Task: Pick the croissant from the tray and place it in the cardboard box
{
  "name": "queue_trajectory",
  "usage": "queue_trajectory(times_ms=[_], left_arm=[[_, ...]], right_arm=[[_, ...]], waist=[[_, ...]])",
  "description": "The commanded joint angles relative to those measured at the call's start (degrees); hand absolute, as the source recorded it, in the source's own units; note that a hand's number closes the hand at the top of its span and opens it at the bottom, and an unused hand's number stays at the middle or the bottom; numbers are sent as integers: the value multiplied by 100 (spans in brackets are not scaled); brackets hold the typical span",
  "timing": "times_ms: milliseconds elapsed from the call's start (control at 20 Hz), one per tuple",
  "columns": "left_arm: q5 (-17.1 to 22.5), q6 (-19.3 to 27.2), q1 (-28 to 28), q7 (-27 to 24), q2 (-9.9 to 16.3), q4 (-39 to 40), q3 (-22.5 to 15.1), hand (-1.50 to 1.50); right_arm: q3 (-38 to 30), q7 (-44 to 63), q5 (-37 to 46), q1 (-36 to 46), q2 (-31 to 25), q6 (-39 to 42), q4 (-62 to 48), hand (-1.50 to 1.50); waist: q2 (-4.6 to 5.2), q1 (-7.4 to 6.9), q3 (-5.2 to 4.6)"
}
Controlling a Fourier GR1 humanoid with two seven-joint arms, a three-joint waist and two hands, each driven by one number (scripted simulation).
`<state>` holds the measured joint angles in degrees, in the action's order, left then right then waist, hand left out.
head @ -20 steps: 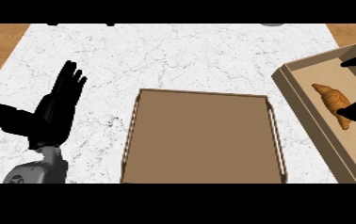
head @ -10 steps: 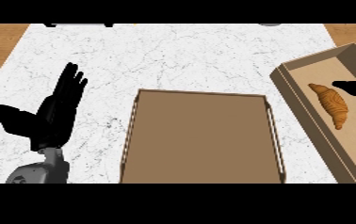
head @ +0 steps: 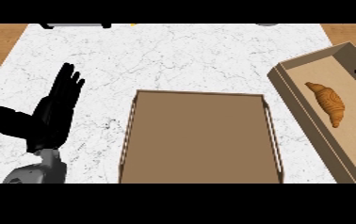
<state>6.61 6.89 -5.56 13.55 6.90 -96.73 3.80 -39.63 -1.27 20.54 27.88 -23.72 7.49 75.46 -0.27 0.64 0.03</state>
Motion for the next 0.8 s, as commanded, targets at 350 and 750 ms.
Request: queue_trajectory(times_ms=[350, 750], left_arm=[[-137, 63, 66, -61, -152, -58, -103, 0], [7, -187, 10, -47, 7, 62, 95, 0]], right_arm=[[-1173, -542, -1679, -957, -355, 436, -51, -150], [-1340, -983, -2350, -1573, -754, 711, -396, -150]], waist=[[19, -27, -1], [21, -43, -3]])
